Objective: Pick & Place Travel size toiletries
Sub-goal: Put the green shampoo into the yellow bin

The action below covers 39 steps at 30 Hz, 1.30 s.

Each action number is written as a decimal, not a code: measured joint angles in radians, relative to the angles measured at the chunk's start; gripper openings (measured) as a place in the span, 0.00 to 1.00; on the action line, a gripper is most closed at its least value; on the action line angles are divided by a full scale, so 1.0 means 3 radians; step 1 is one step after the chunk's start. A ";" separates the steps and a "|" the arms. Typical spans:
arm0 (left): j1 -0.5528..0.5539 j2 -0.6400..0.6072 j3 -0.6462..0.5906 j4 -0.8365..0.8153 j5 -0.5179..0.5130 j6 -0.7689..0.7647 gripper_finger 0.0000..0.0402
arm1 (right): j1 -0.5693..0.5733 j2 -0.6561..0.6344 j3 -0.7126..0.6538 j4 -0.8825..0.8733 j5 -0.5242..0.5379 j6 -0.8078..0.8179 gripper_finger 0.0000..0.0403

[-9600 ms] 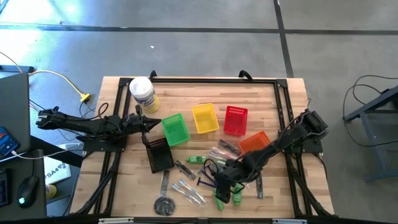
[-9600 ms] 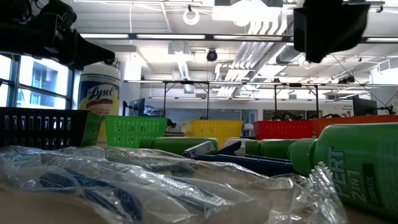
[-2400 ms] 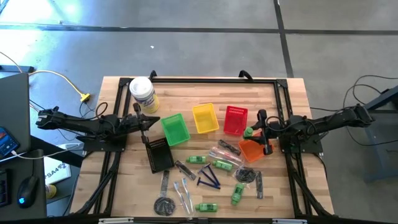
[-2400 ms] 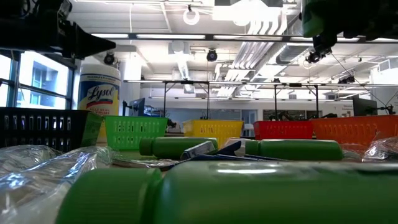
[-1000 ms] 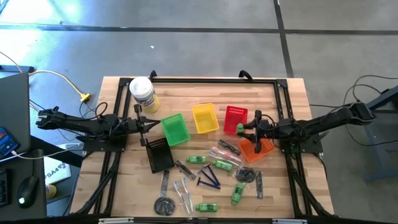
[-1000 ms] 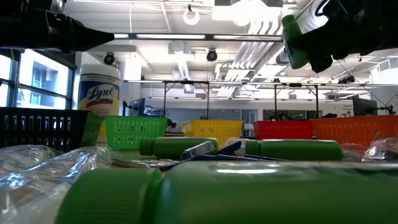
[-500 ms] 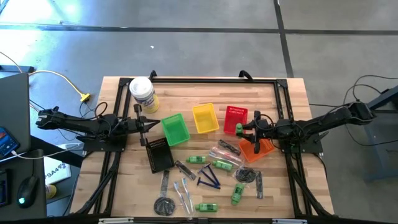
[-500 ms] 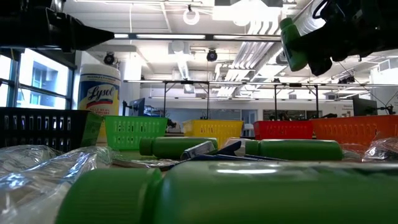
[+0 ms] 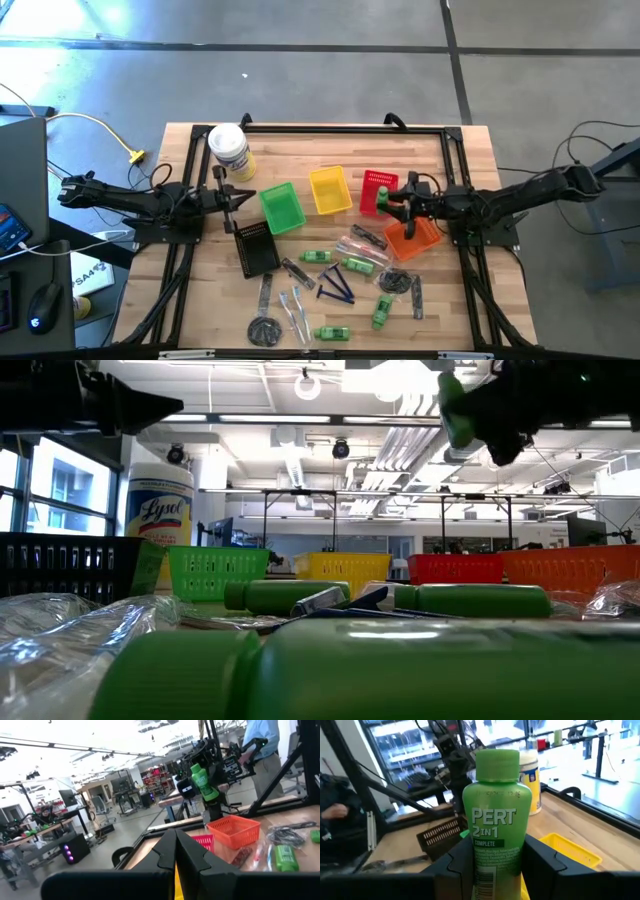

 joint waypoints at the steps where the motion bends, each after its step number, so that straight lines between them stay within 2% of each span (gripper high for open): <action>1: 0.0000 0.0000 0.0000 0.0008 -0.0001 0.0000 0.00 | -0.0019 0.0053 0.0113 -0.0135 0.0001 0.0001 0.30; 9: 0.0000 0.0000 0.0000 -0.0011 0.0001 0.0079 0.00 | -0.0261 0.0788 0.1124 -0.1048 -0.0059 0.0076 0.29; 18: 0.0000 0.0000 0.0000 -0.0012 0.0001 0.0063 0.00 | -0.0840 0.1814 0.2009 -0.1906 -0.0532 0.0413 0.29; 25: 0.0000 0.0001 0.0000 -0.0013 0.0002 0.0062 0.00 | -0.1132 0.2590 0.2424 -0.1993 -0.0915 0.0696 0.30; 30: 0.0000 0.0000 0.0000 -0.0012 0.0002 0.0074 0.00 | -0.1192 0.3034 0.2600 -0.1997 -0.0983 0.0935 0.29; 39: 0.0000 0.0000 0.0000 -0.0030 0.0003 0.0097 0.00 | -0.1221 0.3345 0.2718 -0.2016 -0.0967 0.1051 0.29</action>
